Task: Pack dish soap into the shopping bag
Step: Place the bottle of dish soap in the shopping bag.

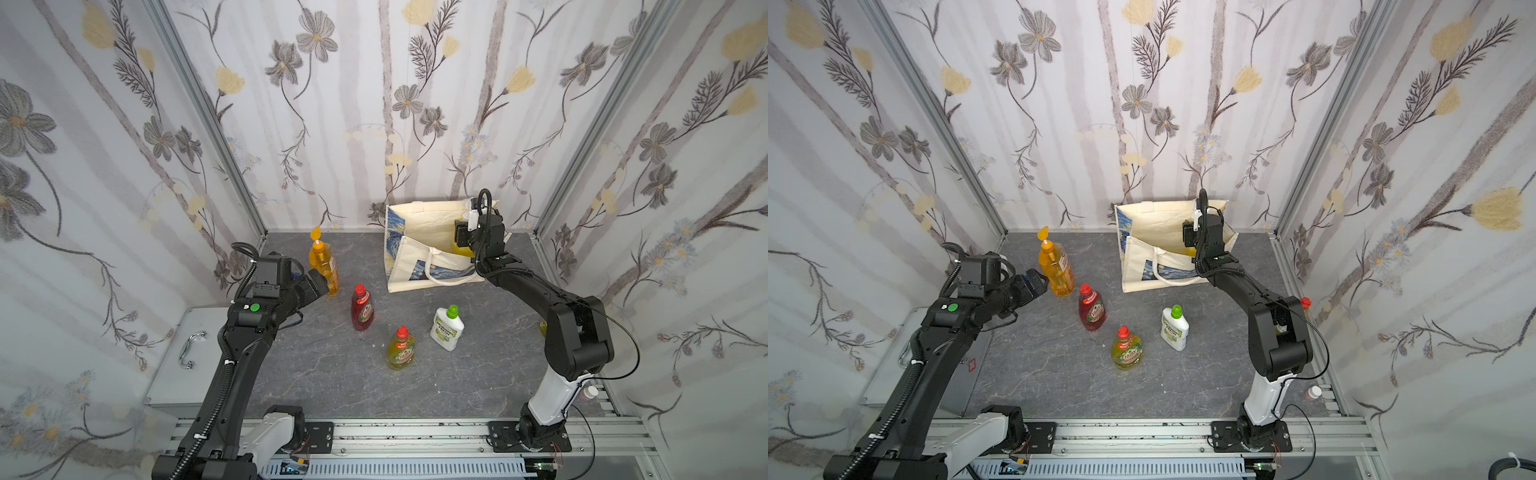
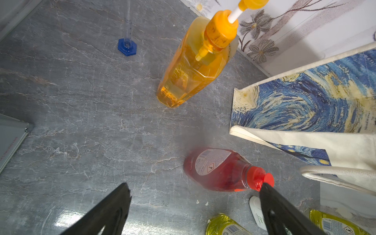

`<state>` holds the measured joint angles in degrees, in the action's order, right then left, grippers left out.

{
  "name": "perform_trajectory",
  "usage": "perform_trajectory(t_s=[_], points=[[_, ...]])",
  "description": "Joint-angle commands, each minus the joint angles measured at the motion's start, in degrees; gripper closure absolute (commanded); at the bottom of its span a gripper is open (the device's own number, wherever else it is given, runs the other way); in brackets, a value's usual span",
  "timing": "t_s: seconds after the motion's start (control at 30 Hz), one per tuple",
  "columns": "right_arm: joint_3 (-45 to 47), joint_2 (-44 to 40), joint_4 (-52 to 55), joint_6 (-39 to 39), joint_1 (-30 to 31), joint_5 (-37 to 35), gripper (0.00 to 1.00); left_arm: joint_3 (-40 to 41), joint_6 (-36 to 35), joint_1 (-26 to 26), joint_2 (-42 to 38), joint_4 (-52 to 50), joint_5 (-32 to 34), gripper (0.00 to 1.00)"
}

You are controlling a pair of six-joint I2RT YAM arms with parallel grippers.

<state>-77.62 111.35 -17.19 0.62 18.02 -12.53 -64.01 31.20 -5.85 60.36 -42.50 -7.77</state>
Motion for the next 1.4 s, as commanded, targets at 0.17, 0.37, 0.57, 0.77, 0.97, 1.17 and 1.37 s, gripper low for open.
perform_trajectory(t_s=[0.17, 0.37, 0.57, 0.77, 0.97, 1.17, 1.37], points=[[-1.38, -0.31, -13.98, 1.52, -0.53, 0.57, 0.64, -1.56, -0.65, -0.04, 1.81, -0.53, -0.71, 0.0], [3.92, 1.01, -22.02, -0.88, -0.51, 0.99, 0.63, -2.51, -0.52, -0.53, 3.34, -0.1, -0.76, 0.0], [4.58, 4.35, -24.81, -0.88, -0.59, 1.8, 0.59, -4.64, -0.95, -1.16, 4.97, -1.25, -0.61, 0.0], [4.94, 5.71, -24.5, -1.04, -0.55, 2.16, 0.5, -5.77, -1.04, -1.36, 5.89, -1.61, -0.26, 0.0], [6.63, 4.09, -24.73, -1.17, -0.67, 1.59, 0.36, -5.69, -0.52, -1.69, 6.44, -1.08, -0.23, 0.0], [8.12, 1.54, -23.42, -1.77, -0.64, 2.63, 0.24, -5.34, -0.26, -1.92, 6.46, -0.41, 0.02, 0.0], [9.16, -0.76, -22.31, -2.27, -0.66, 4.55, 0.14, -4.81, 0.21, -2.06, 6.38, 0.29, 0.03, 0.0]])
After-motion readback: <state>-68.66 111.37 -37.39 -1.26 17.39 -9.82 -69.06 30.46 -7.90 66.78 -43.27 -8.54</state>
